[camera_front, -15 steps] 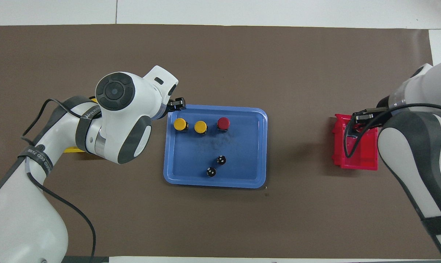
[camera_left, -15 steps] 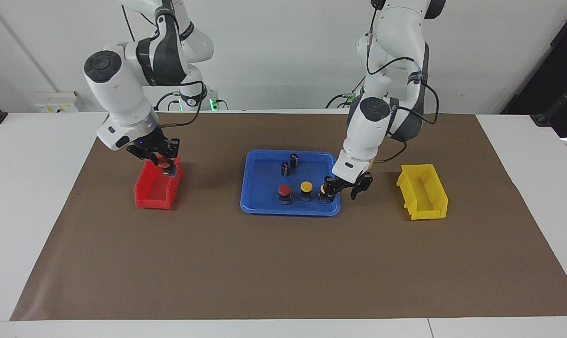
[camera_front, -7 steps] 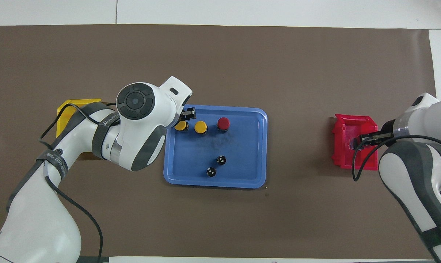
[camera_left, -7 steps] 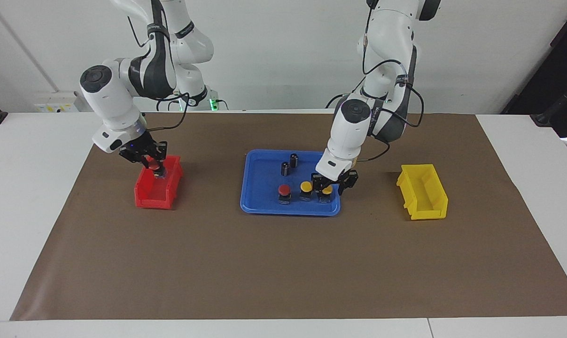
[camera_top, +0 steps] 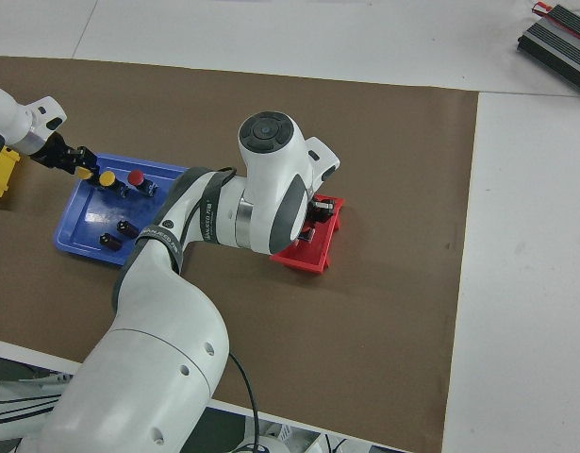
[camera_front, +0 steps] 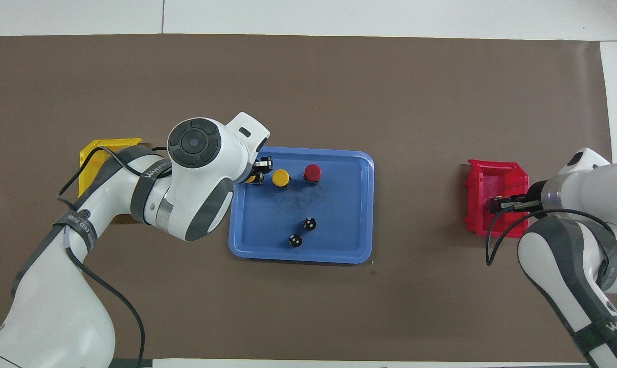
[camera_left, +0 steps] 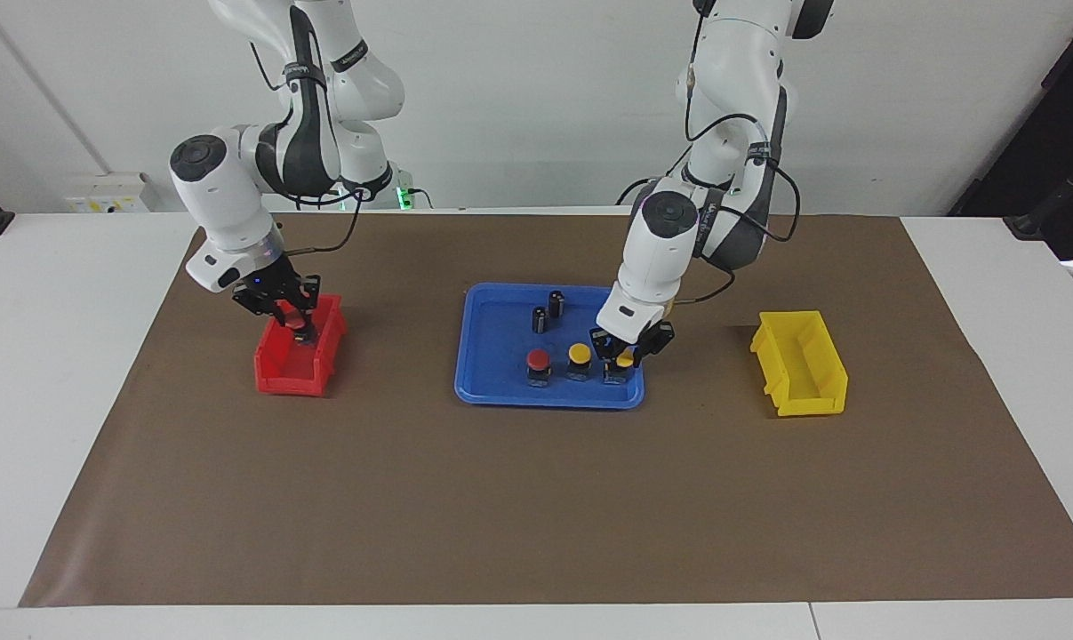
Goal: Sort red and yellow buttons by color
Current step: 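Grasp a yellow button with the left gripper while the right gripper releases, then carry the yellow button to the yellow bin with the left gripper, then release the yellow button in the bin while the right gripper reaches, then grasp the remaining red button with the right gripper and lift it, then carry the red button to the red bin while the left gripper reaches, then grasp the last yellow button with the left gripper while the right gripper releases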
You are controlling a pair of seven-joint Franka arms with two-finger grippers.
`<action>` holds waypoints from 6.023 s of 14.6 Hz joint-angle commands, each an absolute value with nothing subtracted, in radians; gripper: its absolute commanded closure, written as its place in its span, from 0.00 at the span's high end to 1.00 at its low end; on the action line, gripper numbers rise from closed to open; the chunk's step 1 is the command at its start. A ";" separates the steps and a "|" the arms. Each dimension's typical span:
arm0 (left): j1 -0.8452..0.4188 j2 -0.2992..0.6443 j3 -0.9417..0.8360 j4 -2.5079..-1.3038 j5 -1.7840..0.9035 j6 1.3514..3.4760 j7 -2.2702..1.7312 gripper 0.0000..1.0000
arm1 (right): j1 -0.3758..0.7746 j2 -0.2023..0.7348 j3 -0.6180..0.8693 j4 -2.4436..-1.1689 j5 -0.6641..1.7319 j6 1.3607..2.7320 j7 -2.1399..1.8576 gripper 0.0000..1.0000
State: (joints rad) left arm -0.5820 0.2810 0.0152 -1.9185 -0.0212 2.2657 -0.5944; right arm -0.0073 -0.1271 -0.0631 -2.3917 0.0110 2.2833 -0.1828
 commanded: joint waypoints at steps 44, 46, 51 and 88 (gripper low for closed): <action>-0.071 0.035 0.040 -1.941 0.043 1.891 -0.095 0.66 | 0.620 0.442 -0.043 -1.632 0.009 2.157 0.713 0.68; -0.063 0.032 0.041 -1.840 0.043 1.792 -0.040 1.00 | 0.620 0.431 -0.043 -1.661 -0.006 2.158 0.715 0.68; -0.090 0.025 0.026 -1.770 -0.032 1.765 0.009 1.00 | 0.641 0.408 -0.043 -1.724 -0.006 2.195 0.713 0.68; -0.704 0.365 0.011 -1.715 0.074 2.129 -0.873 0.96 | -0.054 -0.025 -0.060 -2.207 0.150 2.201 -0.183 0.06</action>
State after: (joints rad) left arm -0.6970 0.3389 -0.0054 -1.7547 0.0454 2.1179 -0.8559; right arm -0.0393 -0.0021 -0.0660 -2.1688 0.1326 2.1764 -0.1513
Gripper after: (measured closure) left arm 0.004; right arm 0.599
